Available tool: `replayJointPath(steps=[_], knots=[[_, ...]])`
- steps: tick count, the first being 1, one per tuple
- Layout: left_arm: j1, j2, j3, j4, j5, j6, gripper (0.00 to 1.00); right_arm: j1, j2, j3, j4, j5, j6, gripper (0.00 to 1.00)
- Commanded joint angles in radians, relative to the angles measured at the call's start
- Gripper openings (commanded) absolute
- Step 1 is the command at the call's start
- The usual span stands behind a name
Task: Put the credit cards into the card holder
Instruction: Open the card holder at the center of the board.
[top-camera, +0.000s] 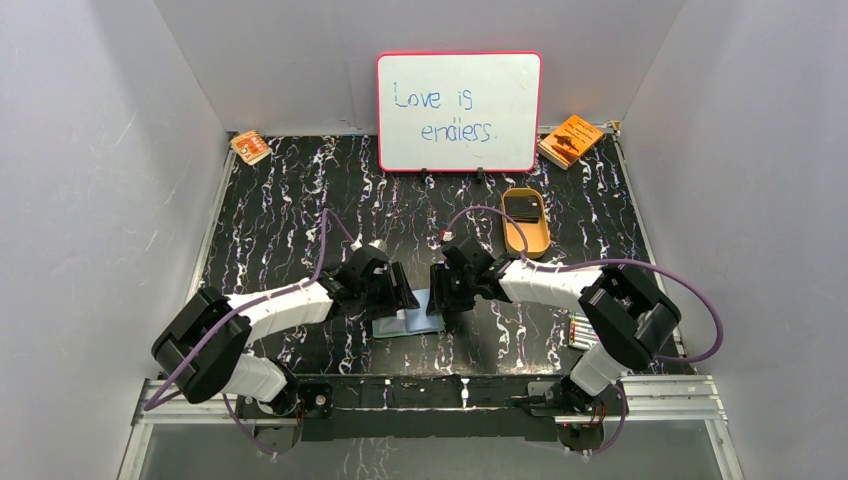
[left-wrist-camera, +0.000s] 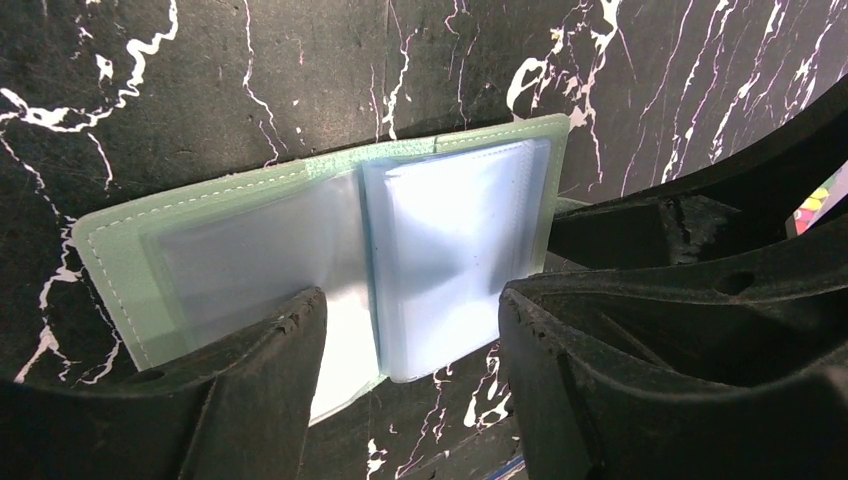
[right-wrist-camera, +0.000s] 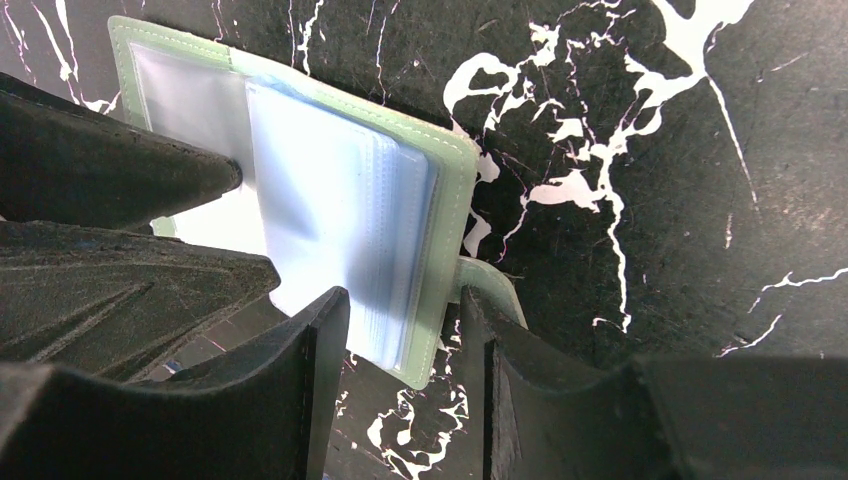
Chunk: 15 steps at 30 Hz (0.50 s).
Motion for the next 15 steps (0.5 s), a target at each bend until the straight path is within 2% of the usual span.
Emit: replayJointPath(steps=[1, 10, 13, 15], knots=[[0.004, 0.049, -0.017, -0.074, -0.029, 0.023, 0.61, 0.017, 0.048, 0.003, -0.008, 0.029, -0.012, 0.54], [0.003, 0.151, 0.025, -0.102, -0.027, 0.066, 0.53, 0.028, 0.052, 0.009, -0.007, 0.025, -0.008, 0.54], [0.004, 0.182, 0.039, -0.117, -0.032, 0.075, 0.45, 0.030, 0.051, 0.009, -0.008, 0.023, -0.006, 0.54], [0.004, 0.193, 0.041, -0.122, -0.033, 0.080, 0.36, 0.031, 0.047, 0.008, -0.009, 0.024, -0.006, 0.54]])
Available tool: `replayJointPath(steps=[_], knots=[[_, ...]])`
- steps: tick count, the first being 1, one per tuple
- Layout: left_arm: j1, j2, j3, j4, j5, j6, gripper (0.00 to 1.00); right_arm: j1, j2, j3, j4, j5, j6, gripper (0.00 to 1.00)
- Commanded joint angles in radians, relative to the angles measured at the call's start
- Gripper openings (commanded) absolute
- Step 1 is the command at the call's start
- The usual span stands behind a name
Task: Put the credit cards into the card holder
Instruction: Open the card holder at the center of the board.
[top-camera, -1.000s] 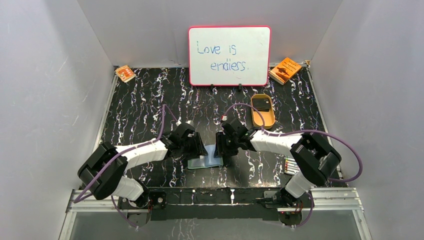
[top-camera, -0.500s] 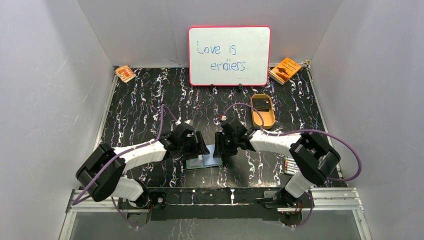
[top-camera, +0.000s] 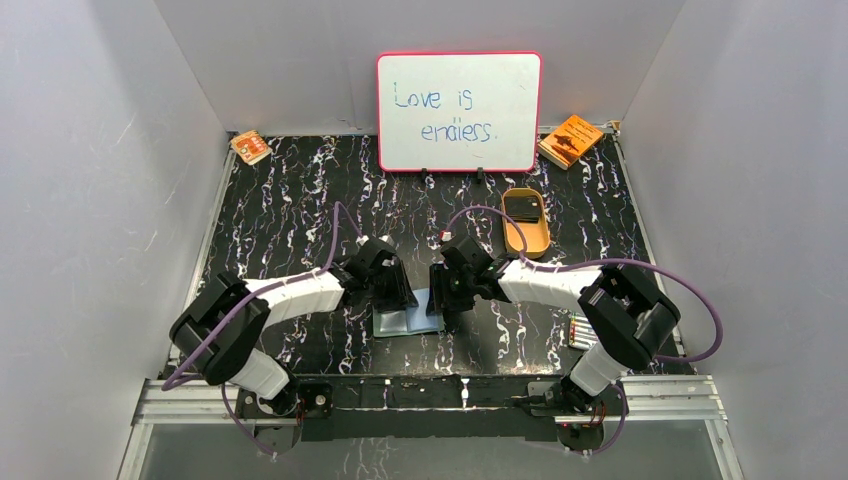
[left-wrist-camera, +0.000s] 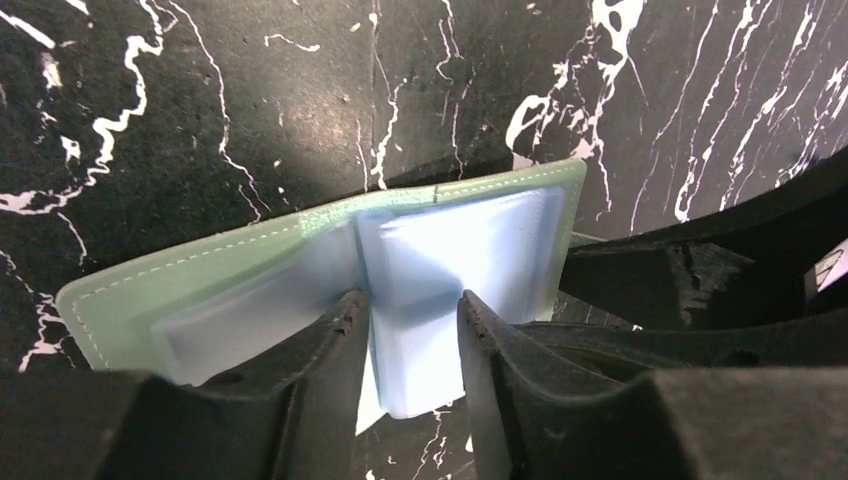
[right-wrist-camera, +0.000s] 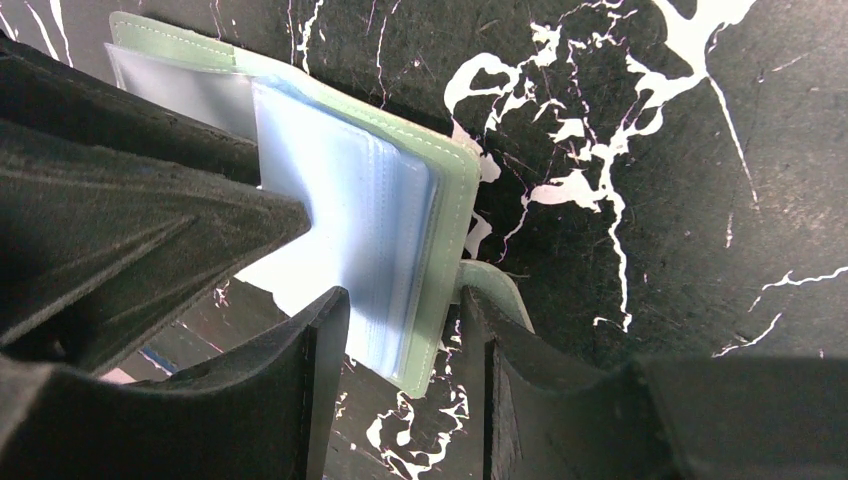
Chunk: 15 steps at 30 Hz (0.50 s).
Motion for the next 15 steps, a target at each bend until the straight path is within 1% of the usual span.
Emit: replayJointPath(steps=[1, 5, 9, 15], knots=[[0.003, 0.087, -0.034, -0.124, -0.052, 0.052, 0.31, 0.024, 0.041, -0.001, -0.002, 0.020, -0.006, 0.54], [0.002, 0.084, -0.036, -0.138, -0.070, 0.055, 0.11, 0.023, 0.028, -0.003, -0.019, 0.034, -0.007, 0.54], [0.002, 0.073, -0.043, -0.148, -0.087, 0.059, 0.00, 0.023, -0.001, -0.013, -0.035, 0.051, -0.006, 0.54], [0.002, 0.058, -0.059, -0.143, -0.096, 0.056, 0.00, 0.024, -0.081, -0.008, -0.089, 0.085, -0.005, 0.56]])
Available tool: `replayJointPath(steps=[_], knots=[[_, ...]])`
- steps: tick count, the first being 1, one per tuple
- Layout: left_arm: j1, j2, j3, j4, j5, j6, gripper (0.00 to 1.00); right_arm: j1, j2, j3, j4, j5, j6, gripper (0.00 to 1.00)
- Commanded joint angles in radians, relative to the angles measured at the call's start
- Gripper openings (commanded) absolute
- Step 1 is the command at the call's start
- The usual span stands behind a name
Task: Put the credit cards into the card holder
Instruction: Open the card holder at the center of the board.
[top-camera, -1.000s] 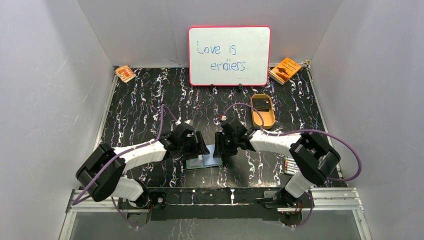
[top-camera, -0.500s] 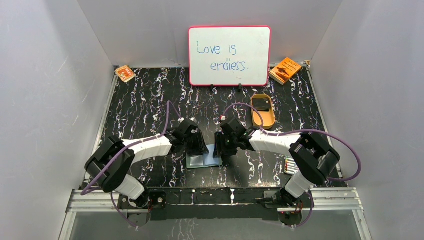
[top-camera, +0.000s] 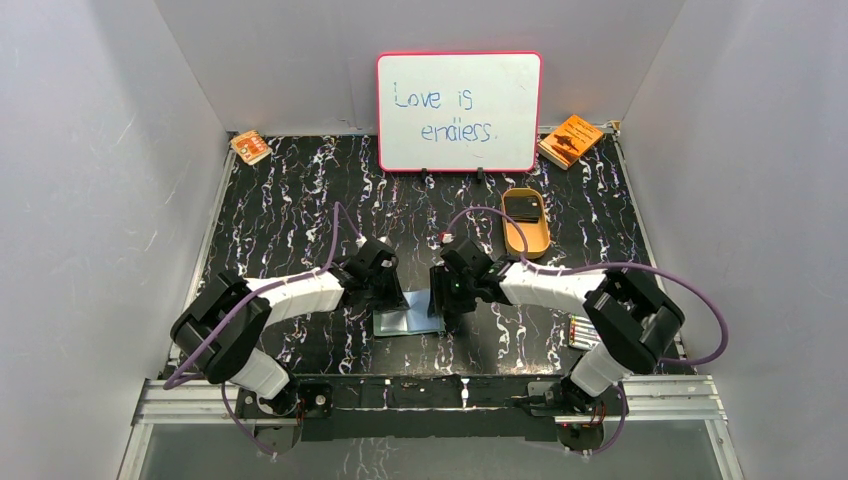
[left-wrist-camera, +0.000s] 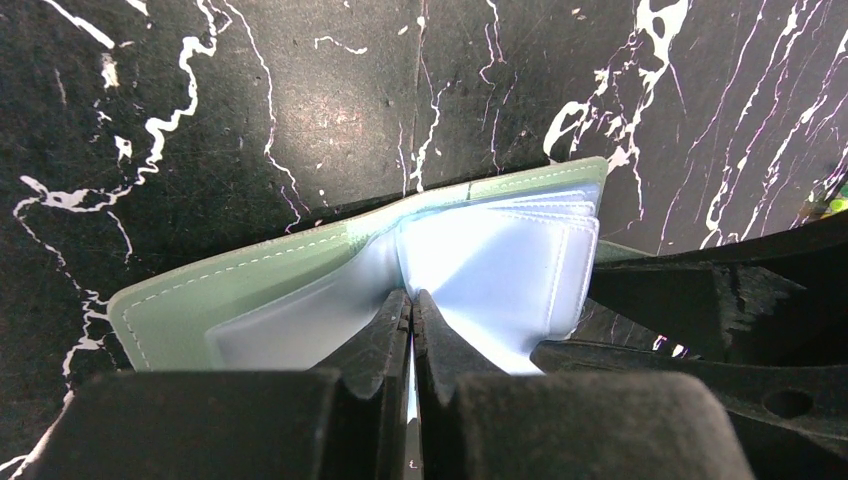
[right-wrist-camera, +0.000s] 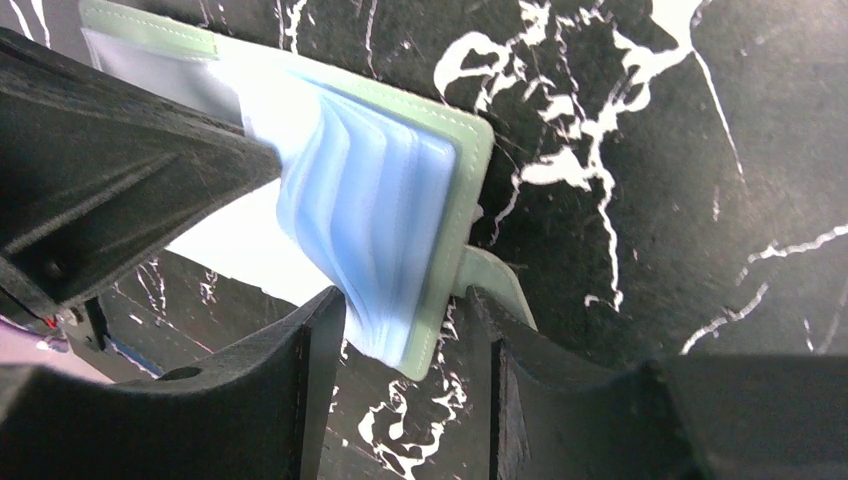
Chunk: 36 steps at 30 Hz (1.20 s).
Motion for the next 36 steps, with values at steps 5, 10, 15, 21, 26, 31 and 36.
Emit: replayJointPath(steps=[5, 10, 15, 21, 26, 31, 36], knots=[[-0.009, 0.036, -0.068, -0.106, -0.071, 0.031, 0.00, 0.007, -0.128, 0.037, -0.126, 0.085, -0.012, 0.55], [-0.010, 0.029, -0.077, -0.100, -0.071, 0.028, 0.00, 0.002, -0.176, 0.072, -0.095, 0.103, -0.023, 0.46], [-0.009, 0.025, -0.084, -0.092, -0.071, 0.026, 0.00, -0.019, -0.126, 0.106, -0.041, 0.012, -0.023, 0.44], [-0.010, 0.021, -0.087, -0.089, -0.069, 0.025, 0.00, -0.024, -0.038, 0.137, -0.011, -0.026, -0.021, 0.47], [-0.009, 0.015, -0.087, -0.092, -0.071, 0.025, 0.00, -0.030, 0.007, 0.148, -0.023, -0.012, -0.025, 0.48], [-0.009, 0.014, -0.090, -0.091, -0.069, 0.023, 0.00, -0.033, 0.031, 0.151, -0.033, -0.011, -0.032, 0.45], [-0.009, 0.014, -0.088, -0.090, -0.068, 0.023, 0.00, -0.033, 0.050, 0.152, -0.030, -0.022, -0.032, 0.45]])
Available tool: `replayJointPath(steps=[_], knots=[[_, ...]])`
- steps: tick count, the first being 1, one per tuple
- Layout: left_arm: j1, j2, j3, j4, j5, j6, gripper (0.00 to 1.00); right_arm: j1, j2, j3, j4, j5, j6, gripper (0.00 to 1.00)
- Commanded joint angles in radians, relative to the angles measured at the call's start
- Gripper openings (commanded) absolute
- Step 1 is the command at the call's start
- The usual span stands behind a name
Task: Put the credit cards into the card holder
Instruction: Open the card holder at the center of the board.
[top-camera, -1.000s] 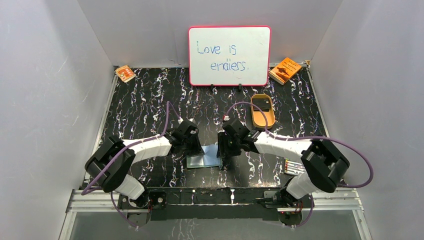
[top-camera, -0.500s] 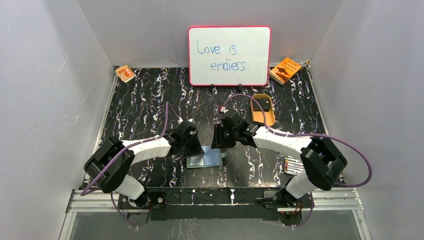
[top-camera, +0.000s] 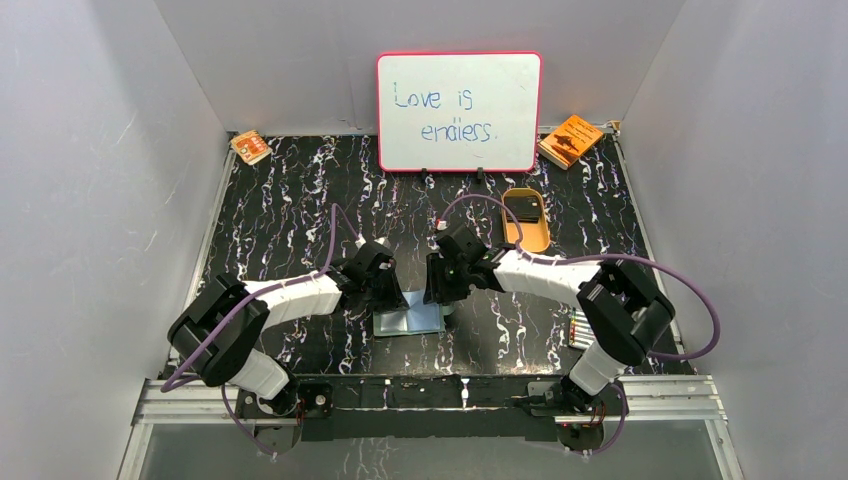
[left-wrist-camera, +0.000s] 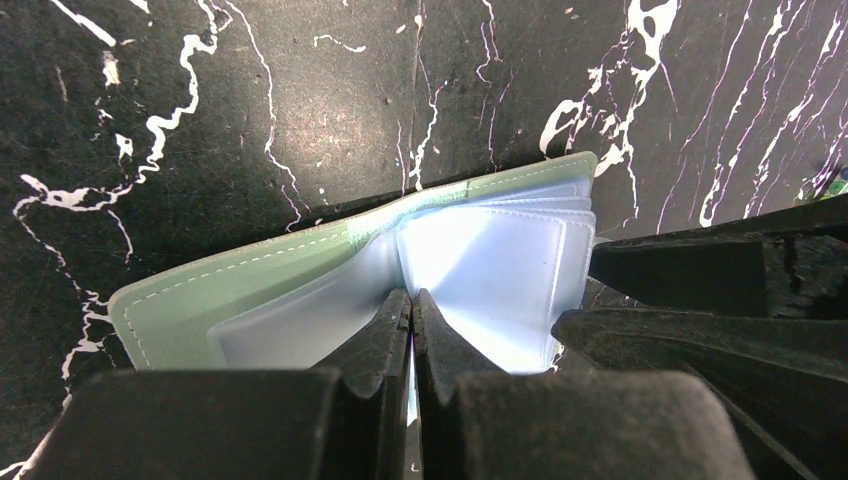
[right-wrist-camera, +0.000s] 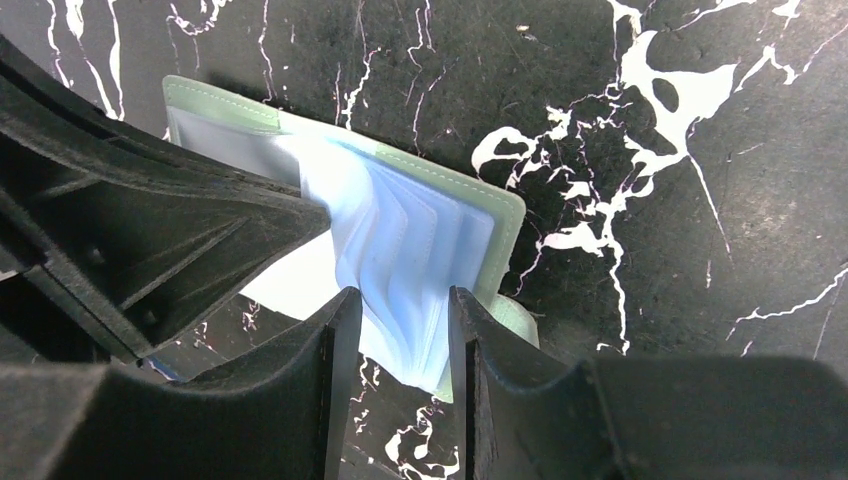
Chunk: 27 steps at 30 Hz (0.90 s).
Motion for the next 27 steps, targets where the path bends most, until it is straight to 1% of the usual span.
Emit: replayJointPath(steps=[1, 8, 14, 17, 18, 19, 23, 25, 26, 27], knots=[[-0.008, 0.034, -0.053, -0.135, -0.066, 0.026, 0.00, -0.005, 0.014, 0.046, 0.016, -0.014, -0.012, 0.46], [-0.008, 0.030, -0.048, -0.136, -0.062, 0.026, 0.00, -0.005, 0.044, 0.053, 0.024, -0.038, -0.013, 0.47], [-0.009, 0.022, -0.024, -0.160, -0.069, 0.026, 0.00, -0.003, 0.058, 0.048, 0.080, -0.112, -0.009, 0.48], [-0.008, 0.014, -0.009, -0.172, -0.071, 0.025, 0.04, -0.003, 0.072, 0.035, 0.124, -0.160, 0.003, 0.46], [-0.008, 0.012, -0.003, -0.175, -0.074, 0.025, 0.06, -0.003, 0.076, 0.030, 0.141, -0.179, 0.007, 0.44], [-0.008, 0.011, 0.003, -0.179, -0.075, 0.027, 0.07, -0.003, 0.081, 0.024, 0.158, -0.195, 0.013, 0.38], [-0.009, 0.001, 0.032, -0.207, -0.079, 0.037, 0.12, -0.003, 0.096, 0.018, 0.184, -0.218, 0.030, 0.13], [-0.009, -0.011, 0.043, -0.229, -0.079, 0.040, 0.19, -0.004, 0.089, 0.019, 0.174, -0.205, 0.032, 0.03], [-0.008, -0.020, 0.048, -0.239, -0.079, 0.042, 0.25, -0.003, 0.080, 0.017, 0.162, -0.192, 0.032, 0.00], [-0.008, -0.032, 0.054, -0.250, -0.079, 0.042, 0.31, -0.003, 0.072, 0.015, 0.150, -0.175, 0.032, 0.00]])
